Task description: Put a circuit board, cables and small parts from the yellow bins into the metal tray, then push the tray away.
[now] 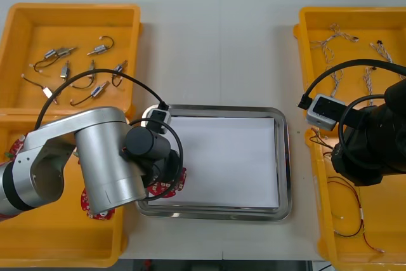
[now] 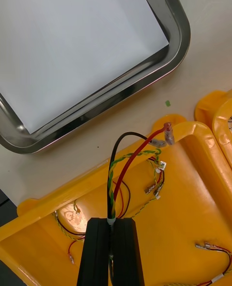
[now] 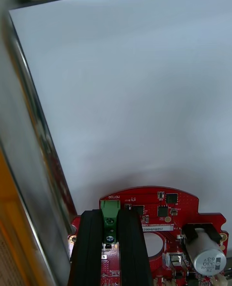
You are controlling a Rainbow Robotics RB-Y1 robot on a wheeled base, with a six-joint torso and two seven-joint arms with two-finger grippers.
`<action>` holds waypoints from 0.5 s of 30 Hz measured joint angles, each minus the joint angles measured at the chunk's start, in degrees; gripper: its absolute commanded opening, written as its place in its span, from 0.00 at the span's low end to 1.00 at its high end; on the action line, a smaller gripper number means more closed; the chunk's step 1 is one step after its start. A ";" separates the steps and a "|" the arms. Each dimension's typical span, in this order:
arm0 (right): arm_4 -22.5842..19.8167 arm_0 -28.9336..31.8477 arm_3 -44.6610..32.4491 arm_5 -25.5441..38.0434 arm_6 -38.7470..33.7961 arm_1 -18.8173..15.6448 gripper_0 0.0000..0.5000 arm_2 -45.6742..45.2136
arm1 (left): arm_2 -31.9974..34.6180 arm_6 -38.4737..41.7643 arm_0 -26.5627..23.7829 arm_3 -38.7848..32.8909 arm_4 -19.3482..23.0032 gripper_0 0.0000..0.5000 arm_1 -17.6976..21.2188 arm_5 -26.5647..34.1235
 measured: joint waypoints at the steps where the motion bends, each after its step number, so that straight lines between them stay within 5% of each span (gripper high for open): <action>1: 0.02 -0.01 0.00 0.00 0.00 0.00 0.00 0.00 | -0.44 0.57 -0.01 0.43 -0.27 0.00 -0.12 -0.57; 15: 0.11 -0.04 0.00 0.00 0.01 0.00 0.00 0.00 | -3.84 5.18 -0.04 3.00 -2.03 0.00 -0.27 -3.90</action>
